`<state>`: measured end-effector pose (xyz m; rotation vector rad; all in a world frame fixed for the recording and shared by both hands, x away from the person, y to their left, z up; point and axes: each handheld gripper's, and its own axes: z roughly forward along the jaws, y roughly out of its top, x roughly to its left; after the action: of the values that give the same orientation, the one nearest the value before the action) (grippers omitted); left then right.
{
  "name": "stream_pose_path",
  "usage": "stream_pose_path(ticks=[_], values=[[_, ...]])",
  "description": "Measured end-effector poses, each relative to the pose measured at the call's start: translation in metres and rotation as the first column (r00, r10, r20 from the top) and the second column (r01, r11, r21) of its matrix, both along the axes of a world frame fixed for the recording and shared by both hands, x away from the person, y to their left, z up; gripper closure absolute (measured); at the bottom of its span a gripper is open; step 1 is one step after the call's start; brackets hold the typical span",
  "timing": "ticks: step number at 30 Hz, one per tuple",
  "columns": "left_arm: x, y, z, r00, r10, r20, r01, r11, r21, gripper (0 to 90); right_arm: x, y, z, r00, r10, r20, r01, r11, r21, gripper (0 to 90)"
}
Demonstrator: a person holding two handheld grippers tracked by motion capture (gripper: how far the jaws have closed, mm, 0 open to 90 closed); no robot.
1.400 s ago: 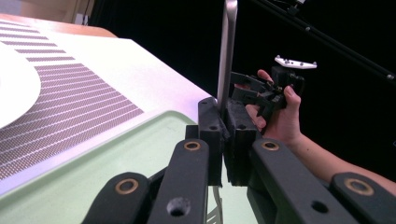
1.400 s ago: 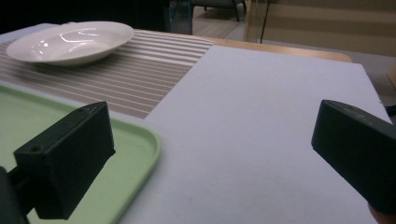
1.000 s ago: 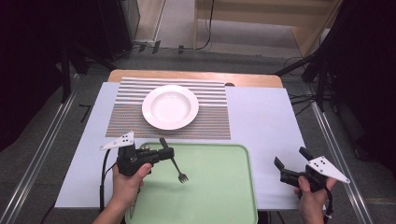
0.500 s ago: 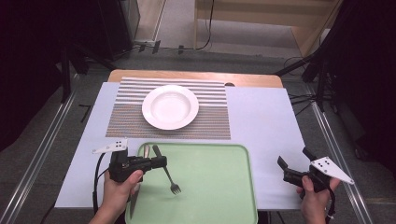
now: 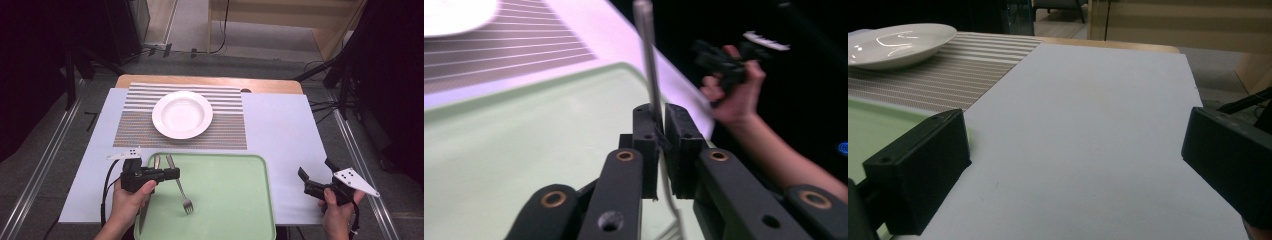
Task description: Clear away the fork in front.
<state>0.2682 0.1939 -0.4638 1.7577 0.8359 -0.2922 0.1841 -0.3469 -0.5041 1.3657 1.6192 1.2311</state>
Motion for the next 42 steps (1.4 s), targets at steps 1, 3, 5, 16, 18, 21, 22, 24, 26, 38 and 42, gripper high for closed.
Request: stream_pose_path(ticks=[1, 3, 5, 16, 18, 21, 22, 24, 26, 38, 42], values=[[0.003, -0.001, -0.003, 0.9991, 0.041, 0.006, -0.041, 0.9974, 0.06, 79.9, 0.0, 0.0, 0.0, 1.0, 0.0, 0.0, 0.0, 1.0, 0.001, 0.0], [0.007, -0.001, -0.007, 0.9973, 0.073, -0.001, -0.073, 0.9913, 0.11, 76.7, 0.0, 0.0, 0.0, 1.0, 0.0, 0.0, 0.0, 1.0, 0.001, 0.0], [0.011, -0.002, -0.011, 0.9956, 0.092, -0.018, -0.089, 0.987, 0.134, 74.0, 0.0, 0.001, 0.0, 1.0, -0.001, -0.009, 0.001, 1.0, 0.01, 0.0], [0.018, -0.011, -0.025, 0.9879, 0.149, -0.043, -0.131, 0.9511, 0.28, 66.3, 0.002, 0.0, -0.002, 0.9999, 0.003, -0.01, -0.003, 1.0, 0.007, 0.0], [0.018, -0.013, -0.025, 0.988, 0.149, -0.039, -0.131, 0.9462, 0.296, 66.1, 0.002, 0.0, -0.003, 0.9999, 0.003, -0.012, -0.003, 1.0, 0.007, 0.0], [0.016, -0.019, -0.025, 0.9861, 0.165, -0.017, -0.147, 0.9135, 0.379, 65.0, 0.002, -0.001, -0.003, 0.9999, 0.003, -0.011, -0.003, 1.0, 0.003, 0.0], [0.015, -0.021, -0.025, 0.9863, 0.165, -0.009, -0.148, 0.9067, 0.395, 64.9, 0.002, -0.001, -0.003, 0.9999, 0.003, -0.01, -0.003, 1.0, 0.003, 0.0], [0.015, -0.022, -0.025, 0.986, 0.167, -0.008, -0.148, 0.8983, 0.414, 64.9, 0.002, -0.001, -0.003, 0.9999, 0.001, -0.011, -0.001, 1.0, 0.006, 0.0], [0.014, -0.024, -0.027, 0.985, 0.173, -0.004, -0.154, 0.8854, 0.439, 65.2, 0.002, -0.001, -0.004, 0.9999, 0.0, -0.013, 0.0, 1.0, 0.005, 0.0], [0.002, -0.017, -0.019, 0.9826, 0.169, 0.078, -0.186, 0.8831, 0.431, 71.7, 0.003, -0.002, -0.005, 0.9999, 0.001, -0.017, -0.001, 1.0, 0.004, 0.0], [-0.009, -0.013, -0.02, 0.9907, 0.123, 0.059, -0.136, 0.9033, 0.407, 88.4, 0.002, -0.001, -0.005, 0.9999, 0.003, -0.016, -0.003, 1.0, 0.001, 0.0]])
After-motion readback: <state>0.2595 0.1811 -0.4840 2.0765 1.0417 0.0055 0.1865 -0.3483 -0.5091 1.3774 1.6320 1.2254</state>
